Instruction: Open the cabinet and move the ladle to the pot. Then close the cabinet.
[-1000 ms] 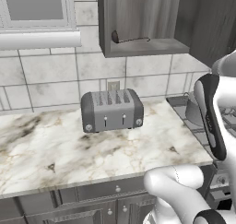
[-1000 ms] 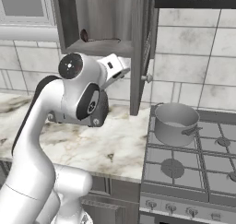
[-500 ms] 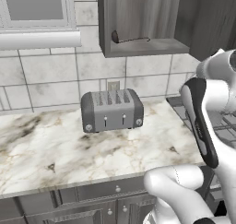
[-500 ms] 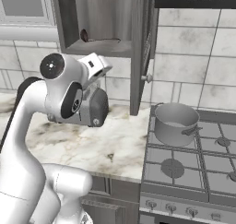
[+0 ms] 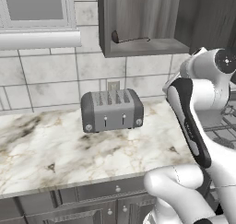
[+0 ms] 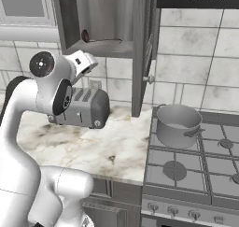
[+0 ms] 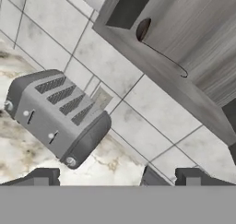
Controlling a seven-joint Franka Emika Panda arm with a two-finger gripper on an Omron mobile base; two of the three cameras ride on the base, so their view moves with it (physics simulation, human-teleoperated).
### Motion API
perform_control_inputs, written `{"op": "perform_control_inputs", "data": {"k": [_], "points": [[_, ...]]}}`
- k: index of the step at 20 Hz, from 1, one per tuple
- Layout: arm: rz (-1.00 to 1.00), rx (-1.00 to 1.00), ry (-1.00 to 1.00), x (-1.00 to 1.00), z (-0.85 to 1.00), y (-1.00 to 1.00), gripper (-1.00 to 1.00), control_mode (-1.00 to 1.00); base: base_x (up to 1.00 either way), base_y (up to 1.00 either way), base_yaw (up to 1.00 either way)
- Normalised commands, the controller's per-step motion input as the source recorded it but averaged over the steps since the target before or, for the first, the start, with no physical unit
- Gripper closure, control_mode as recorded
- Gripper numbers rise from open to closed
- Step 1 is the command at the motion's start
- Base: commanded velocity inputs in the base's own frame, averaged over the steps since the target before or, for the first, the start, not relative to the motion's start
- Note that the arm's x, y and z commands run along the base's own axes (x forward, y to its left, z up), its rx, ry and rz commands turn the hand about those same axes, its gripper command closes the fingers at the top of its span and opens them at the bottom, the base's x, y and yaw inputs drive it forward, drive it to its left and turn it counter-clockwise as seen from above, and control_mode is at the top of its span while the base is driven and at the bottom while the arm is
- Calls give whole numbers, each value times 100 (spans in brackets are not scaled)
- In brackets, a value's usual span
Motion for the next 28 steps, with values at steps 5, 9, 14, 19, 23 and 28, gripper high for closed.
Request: {"op": "perform_control_inputs", "data": {"k": [5,9,14,19,23,28], "points": [[0,10,0,63,29,17,-100,-100,0,0,0],[0,8,0,56,20,0,-100,-100,0,0,0],[0,2,0,39,13,17,-100,-100,0,0,0],[0,1,-2,35,7,18,-100,-100,0,0,0],[0,5,-2,38,7,8,-100,-100,0,0,0],[0,4,-4,29,2,12,-100,-100,0,0,0]]}}
